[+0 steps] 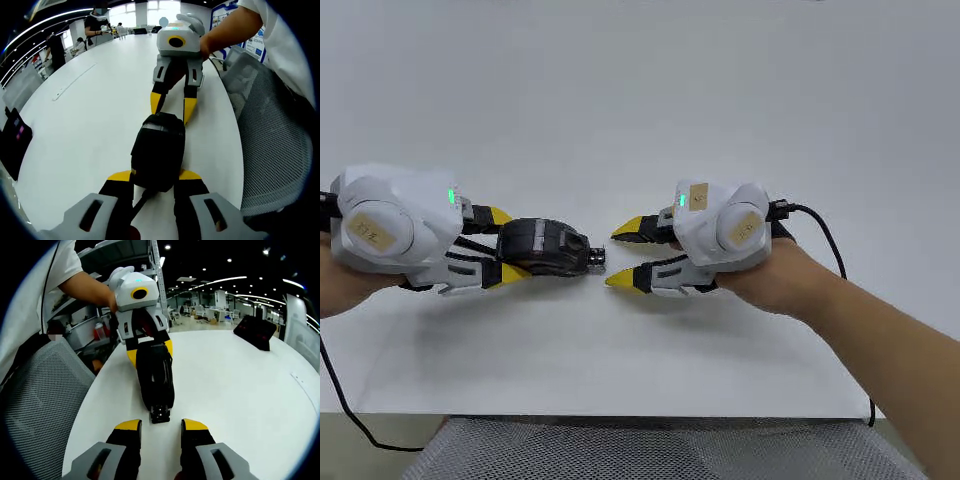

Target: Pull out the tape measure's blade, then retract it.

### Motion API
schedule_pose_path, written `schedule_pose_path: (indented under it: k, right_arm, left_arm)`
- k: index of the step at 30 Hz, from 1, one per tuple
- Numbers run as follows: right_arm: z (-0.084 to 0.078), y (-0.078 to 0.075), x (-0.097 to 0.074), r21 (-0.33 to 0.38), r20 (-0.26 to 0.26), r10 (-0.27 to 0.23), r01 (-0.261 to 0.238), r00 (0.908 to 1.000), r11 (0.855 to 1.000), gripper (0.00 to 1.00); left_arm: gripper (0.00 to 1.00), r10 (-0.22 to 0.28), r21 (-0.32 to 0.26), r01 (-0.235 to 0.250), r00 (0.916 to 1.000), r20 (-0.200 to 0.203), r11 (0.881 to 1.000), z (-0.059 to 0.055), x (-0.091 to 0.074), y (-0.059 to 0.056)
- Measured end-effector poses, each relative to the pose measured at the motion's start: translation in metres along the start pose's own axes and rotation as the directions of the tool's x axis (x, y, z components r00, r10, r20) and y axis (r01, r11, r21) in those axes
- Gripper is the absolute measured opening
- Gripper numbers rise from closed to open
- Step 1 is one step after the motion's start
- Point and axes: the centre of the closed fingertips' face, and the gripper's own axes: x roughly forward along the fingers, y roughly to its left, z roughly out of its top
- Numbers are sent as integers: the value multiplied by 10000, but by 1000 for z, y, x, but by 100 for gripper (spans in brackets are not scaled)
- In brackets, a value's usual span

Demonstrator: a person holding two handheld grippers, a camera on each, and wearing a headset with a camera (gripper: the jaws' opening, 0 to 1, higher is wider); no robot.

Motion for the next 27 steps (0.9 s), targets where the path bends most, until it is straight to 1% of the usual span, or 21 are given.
schedule_pose_path:
  k: [3,7,22,24,27]
  right_arm:
    - [1,0,3,-158,-15,17,-17,10000,9999,25]
    - [4,0,6,-242,94,53,-50,9999,9997,22]
    - [7,3,15,-549,161,197,-188,9997,9983,15]
    - [7,2,16,-688,156,191,-180,9997,9975,13]
    - [7,3,17,-647,138,272,-262,9995,9976,13]
  left_arm:
    - [25,20,75,-20,10000,-48,10000,0,0,0]
    - [25,61,89,-61,10000,-45,9999,-1,0,0]
    - [25,86,35,-86,9999,-50,10000,-2,1,0]
    - [25,84,46,-84,10000,-49,10000,-2,1,0]
    - [25,69,13,-69,10000,-46,10000,-2,1,0]
